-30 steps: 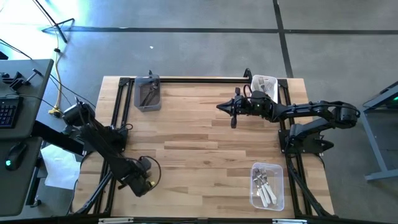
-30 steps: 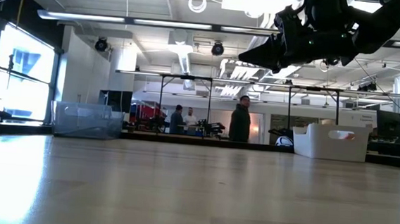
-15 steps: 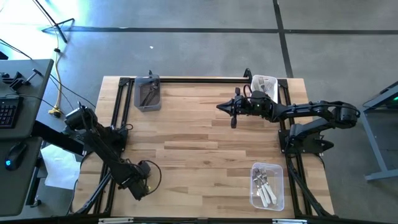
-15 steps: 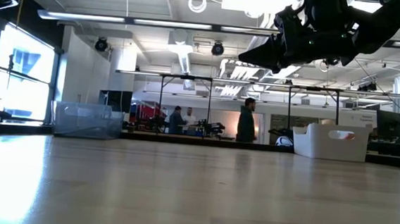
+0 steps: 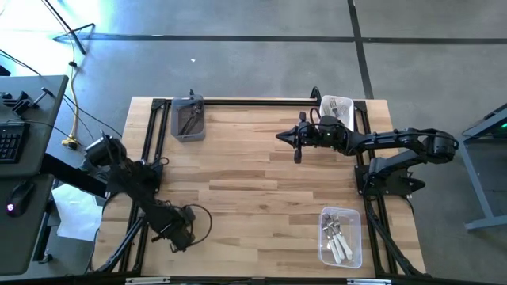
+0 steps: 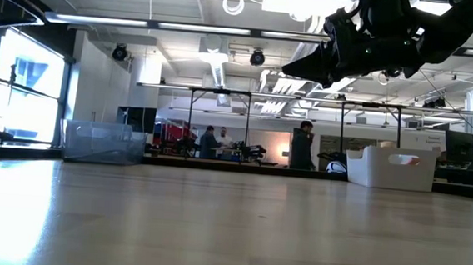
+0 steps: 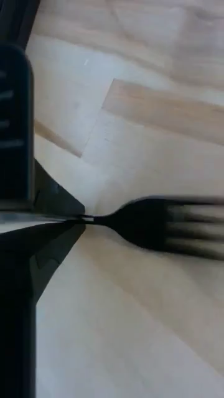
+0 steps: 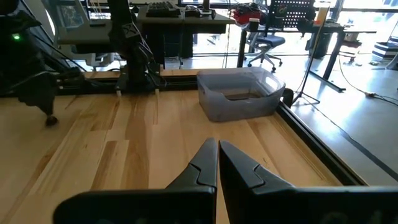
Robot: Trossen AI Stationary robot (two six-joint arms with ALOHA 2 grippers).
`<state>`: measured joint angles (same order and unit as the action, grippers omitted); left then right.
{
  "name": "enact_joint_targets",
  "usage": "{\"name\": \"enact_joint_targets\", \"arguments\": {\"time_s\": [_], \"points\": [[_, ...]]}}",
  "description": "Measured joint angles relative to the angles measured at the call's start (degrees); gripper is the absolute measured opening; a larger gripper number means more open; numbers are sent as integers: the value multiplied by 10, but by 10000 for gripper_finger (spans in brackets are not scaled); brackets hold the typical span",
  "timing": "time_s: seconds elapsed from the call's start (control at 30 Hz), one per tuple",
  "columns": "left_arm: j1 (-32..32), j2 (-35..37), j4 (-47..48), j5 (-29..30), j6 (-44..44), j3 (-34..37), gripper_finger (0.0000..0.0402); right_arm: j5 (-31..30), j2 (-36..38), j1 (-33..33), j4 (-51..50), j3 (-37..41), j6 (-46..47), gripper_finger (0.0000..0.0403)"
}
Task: Sort silverware by color (type)
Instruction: Put the black fork into the black bin
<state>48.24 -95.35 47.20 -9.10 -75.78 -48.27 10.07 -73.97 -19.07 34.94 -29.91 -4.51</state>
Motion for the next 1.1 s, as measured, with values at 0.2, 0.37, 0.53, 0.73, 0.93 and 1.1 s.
{"name": "enact_joint_targets", "arguments": {"time_s": [0.2, 0.37, 0.53, 0.73, 0.93, 1.1], "points": [[-61, 49, 33, 47, 29, 1, 6, 0, 0, 0, 0, 0, 0, 0], [-125, 101, 66, 71, 41, 2, 3, 0, 0, 0, 0, 0, 0, 0], [-211, 159, 98, 75, 59, 2, 2, 0, 0, 0, 0, 0, -7, 0], [-334, 223, 143, 84, 137, -3, 1, 7, 0, 0, -3, 0, -20, 0], [-495, 231, 255, 118, 269, -69, 1, 12, 0, -6, -4, -1, -35, 0], [-665, 208, 273, 132, 437, -137, 1, 12, 0, -16, -10, -8, -36, 0]]}}
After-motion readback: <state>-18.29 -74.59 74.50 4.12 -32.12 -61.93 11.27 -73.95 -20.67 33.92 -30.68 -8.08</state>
